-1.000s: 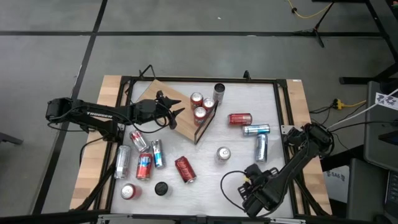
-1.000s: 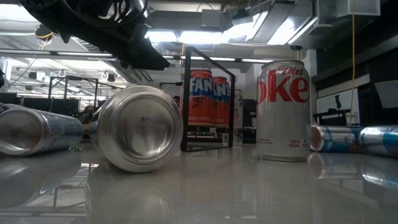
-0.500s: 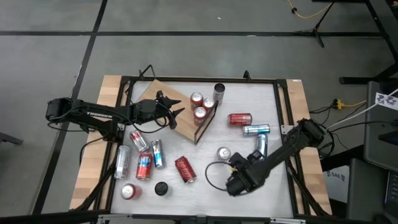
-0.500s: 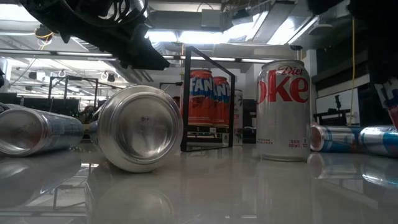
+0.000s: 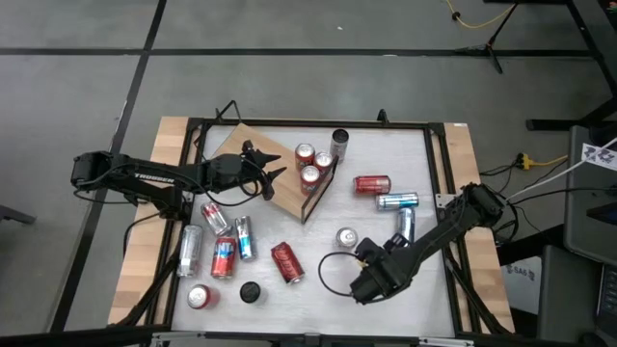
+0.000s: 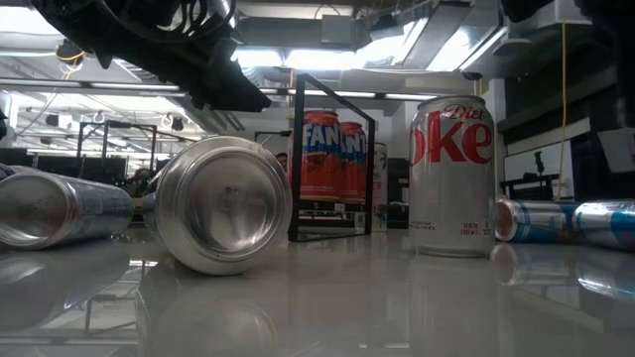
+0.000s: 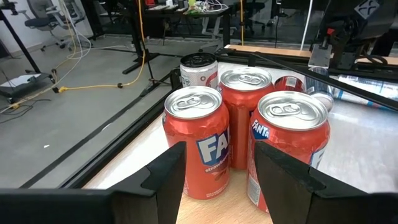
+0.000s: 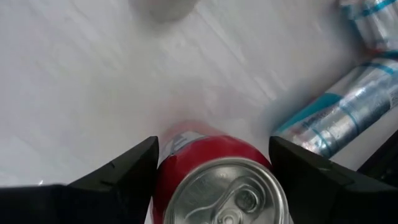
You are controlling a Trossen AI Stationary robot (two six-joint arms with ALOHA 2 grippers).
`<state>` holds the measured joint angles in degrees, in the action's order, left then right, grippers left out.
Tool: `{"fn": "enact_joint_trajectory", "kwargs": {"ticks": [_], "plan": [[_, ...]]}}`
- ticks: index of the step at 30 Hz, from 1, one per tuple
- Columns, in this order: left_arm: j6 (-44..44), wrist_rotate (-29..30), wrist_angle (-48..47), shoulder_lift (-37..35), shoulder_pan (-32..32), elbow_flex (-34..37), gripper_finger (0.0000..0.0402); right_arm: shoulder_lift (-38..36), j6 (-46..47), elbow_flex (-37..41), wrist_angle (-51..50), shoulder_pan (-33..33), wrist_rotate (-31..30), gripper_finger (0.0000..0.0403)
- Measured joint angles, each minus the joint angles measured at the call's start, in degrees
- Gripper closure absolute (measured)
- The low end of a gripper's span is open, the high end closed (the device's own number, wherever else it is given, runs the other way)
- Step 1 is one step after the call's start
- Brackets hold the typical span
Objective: Pick and place cans onto a shelf
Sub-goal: Put the bottom right red soda can on the shelf aligned with the other red soda can
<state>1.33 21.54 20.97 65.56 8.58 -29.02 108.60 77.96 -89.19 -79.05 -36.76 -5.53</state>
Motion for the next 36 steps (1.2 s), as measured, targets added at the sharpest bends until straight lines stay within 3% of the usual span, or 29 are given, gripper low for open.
{"fn": "enact_joint_trajectory", "kwargs": {"ticks": [3,22,31,36], "plan": [[-0.1,0.0,0.0,0.0,0.0,0.0,0.0219,0.0,0.0,0.0,0.0,0.0,2.3,0.0121],[-0.2,0.0,0.0,0.0,0.0,0.0,0.0219,0.0,0.2,0.0,0.1,0.0,3.6,0.0117],[-0.2,0.0,0.0,0.0,0.0,0.0,0.0219,0.0,0.2,0.1,0.2,0.0,3.9,0.0030],[-0.2,0.0,0.0,0.0,0.0,0.0,0.0219,0.0,0.2,0.1,-1.8,0.0,5.3,0.0005]]}}
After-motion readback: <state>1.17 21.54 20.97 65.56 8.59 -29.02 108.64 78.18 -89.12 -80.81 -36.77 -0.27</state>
